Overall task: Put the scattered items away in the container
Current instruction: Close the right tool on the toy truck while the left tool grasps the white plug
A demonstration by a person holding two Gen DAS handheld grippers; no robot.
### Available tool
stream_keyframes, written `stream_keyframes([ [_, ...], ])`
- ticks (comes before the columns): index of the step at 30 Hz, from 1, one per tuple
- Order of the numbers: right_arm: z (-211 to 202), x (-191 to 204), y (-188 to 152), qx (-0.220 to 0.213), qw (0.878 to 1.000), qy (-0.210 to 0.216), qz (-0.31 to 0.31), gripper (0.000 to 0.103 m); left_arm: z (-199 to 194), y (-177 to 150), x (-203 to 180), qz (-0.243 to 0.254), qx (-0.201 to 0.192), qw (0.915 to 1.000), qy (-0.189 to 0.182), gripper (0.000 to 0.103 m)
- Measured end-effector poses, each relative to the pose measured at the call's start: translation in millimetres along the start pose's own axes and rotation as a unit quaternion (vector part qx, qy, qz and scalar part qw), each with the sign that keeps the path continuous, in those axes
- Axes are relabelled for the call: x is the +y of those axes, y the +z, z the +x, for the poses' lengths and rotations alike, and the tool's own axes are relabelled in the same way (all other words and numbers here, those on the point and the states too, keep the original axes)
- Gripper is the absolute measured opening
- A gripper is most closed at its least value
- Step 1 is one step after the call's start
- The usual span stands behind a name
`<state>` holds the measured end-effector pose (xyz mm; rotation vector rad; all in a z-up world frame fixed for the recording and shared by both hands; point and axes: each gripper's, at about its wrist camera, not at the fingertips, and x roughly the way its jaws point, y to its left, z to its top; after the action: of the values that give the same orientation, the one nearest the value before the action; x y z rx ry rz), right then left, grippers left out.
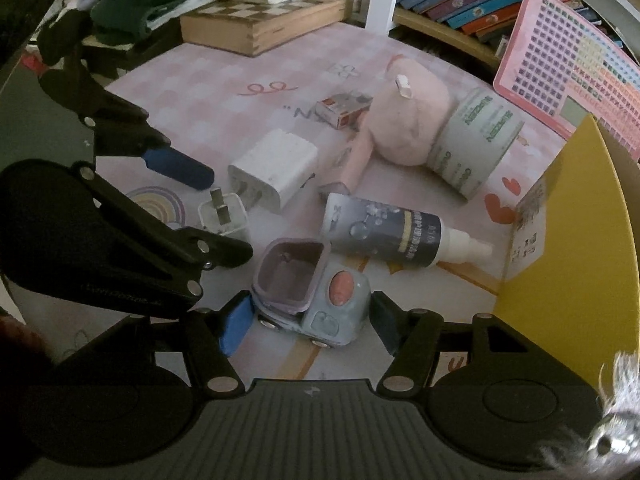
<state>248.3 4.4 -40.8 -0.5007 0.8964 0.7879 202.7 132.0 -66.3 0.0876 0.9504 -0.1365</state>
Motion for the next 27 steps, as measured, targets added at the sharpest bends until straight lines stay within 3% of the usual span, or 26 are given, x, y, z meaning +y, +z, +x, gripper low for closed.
stream_keyframes([
  [1,0,0,0,-0.001,1.0,0.001,0.0,0.062,0,0,0,0.002,-0.002,1.0,-0.002,0.051],
  [4,-1,1,-1,-0.004,1.0,0.0,-0.001,0.061,-2,0,-2,0.008,-0.003,0.9999,-0.006,0.024],
  [11,-11,1,-3,-0.02,1.0,-0.013,0.005,0.061,-21,0,7,-0.016,-0.023,0.9996,-0.002,0.025],
  [27,-52,7,-7,-0.072,0.997,0.005,0.022,0.061,-66,-4,15,-0.046,-0.081,0.9956,0.012,0.025],
])
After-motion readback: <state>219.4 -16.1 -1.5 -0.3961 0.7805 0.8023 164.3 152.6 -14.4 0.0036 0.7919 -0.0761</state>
